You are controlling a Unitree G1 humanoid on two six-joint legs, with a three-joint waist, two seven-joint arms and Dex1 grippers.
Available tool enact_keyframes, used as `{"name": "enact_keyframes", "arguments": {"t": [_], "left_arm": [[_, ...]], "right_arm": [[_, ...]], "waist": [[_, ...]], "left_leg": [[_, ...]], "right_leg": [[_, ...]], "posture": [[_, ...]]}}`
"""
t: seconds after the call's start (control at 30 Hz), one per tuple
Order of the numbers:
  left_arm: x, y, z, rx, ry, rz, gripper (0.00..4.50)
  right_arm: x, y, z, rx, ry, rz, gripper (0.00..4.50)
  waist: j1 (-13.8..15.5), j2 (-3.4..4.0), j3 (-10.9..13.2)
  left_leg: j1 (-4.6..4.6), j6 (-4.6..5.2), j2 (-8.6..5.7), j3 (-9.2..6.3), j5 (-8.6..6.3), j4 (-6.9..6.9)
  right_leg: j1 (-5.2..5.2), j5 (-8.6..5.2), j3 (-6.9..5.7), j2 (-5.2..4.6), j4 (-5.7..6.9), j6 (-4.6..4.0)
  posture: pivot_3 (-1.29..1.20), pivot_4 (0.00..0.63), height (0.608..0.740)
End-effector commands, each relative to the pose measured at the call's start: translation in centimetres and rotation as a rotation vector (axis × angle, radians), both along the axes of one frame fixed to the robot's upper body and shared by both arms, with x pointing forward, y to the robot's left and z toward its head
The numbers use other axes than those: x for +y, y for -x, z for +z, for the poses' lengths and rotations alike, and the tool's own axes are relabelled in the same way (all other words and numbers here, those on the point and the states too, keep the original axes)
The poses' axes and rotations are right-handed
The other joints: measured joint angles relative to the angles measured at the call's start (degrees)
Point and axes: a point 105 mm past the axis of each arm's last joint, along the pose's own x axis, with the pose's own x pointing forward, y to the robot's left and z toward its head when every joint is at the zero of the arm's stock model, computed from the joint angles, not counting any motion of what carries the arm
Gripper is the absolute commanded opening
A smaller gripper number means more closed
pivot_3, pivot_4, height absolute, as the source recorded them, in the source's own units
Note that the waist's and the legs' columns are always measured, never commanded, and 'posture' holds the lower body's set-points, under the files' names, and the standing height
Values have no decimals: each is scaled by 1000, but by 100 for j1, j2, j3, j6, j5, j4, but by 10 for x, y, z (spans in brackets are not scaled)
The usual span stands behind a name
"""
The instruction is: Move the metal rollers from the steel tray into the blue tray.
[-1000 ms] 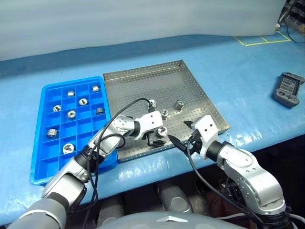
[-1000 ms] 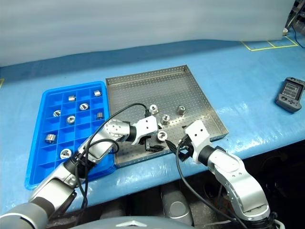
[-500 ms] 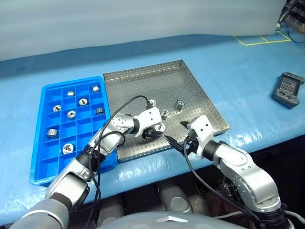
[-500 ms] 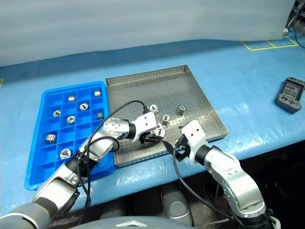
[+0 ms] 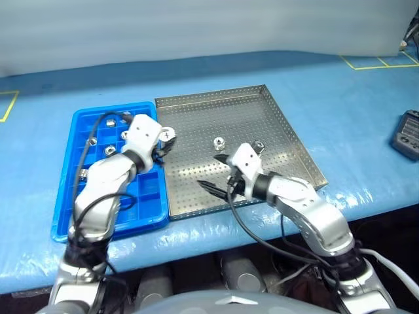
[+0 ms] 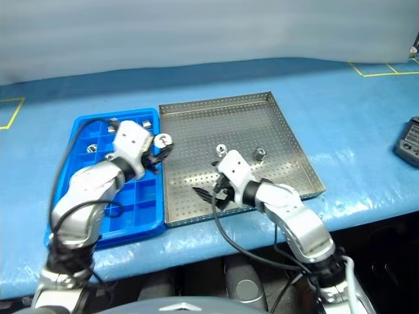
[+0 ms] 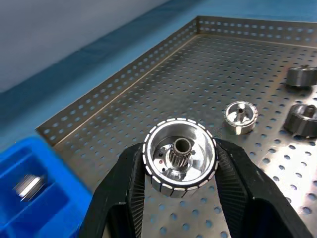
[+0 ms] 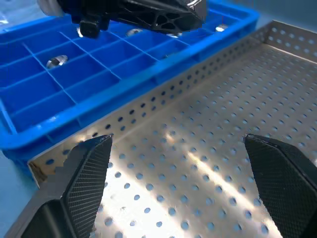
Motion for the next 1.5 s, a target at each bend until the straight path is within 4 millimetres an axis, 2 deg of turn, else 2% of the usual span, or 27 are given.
{"name": "enact_keyframes", "arguments": {"t": [0.03,0.23,0.37,0.5,0.67,0.8,1.07,1.1,1.27,1.37,1.5], "left_arm": [[32,27,15,-67,-12,159,1750],[61,63,2,-18,-8,350,1750],[70,82,-10,28,7,429,1750],[73,98,-31,114,-11,480,1750],[74,105,-59,219,-24,494,1750],[72,105,-63,244,-8,484,1750],[58,86,-45,174,47,382,4346],[56,84,-42,165,47,366,4465],[42,68,-24,75,84,281,4465],[30,55,-11,-15,141,231,4465],[5,42,-8,-85,175,155,4465]], "right_arm": [[27,5,12,-51,-31,144,4500],[57,15,14,-48,-51,306,4500],[67,27,7,-25,-36,395,4500],[70,33,4,-8,-38,431,4500],[70,37,1,9,-39,433,4500],[67,36,0,14,-41,412,4500],[55,31,0,20,-53,324,4500],[53,30,0,19,-54,310,4500],[39,18,6,1,-73,199,4500],[22,-3,10,-27,-92,20,4500],[-3,-33,9,-85,-79,-241,4500]], "waist": [[112,-2,1],[635,-7,1],[886,-8,0],[971,-8,0],[1028,-7,-1],[1012,-4,-2],[988,-5,-1],[977,-5,-1],[861,-6,-2],[798,-6,-2],[707,-7,-3]], "left_leg": [[-1,0,1,-2,0,0],[-2,-2,0,-9,1,2],[0,-3,0,-8,1,5],[3,-5,0,-8,2,8],[8,-5,3,-7,2,8],[10,-5,3,1,2,7],[9,-5,4,6,2,2],[8,-5,4,7,2,4],[8,-6,4,7,2,5],[5,-6,4,7,2,5],[6,-6,3,8,2,6]], "right_leg": [[0,0,-2,0,-2,0],[4,-4,-18,-5,-4,-8],[6,-10,-21,-8,-4,-19],[9,-26,-23,-8,-2,-48],[8,-29,-24,-6,0,-53],[8,-30,-21,-8,-2,-54],[2,-31,-20,-9,-2,-56],[2,-31,-20,-8,-2,-56],[4,-29,-19,-9,-3,-54],[2,-28,-19,-9,-3,-52],[4,-26,-16,-8,-2,-49]], "posture": [[67,150,740],[183,150,740],[219,150,740],[226,150,740],[209,150,740],[185,150,740],[111,150,740],[111,150,740],[60,150,740],[34,150,740],[-13,150,740]]}}
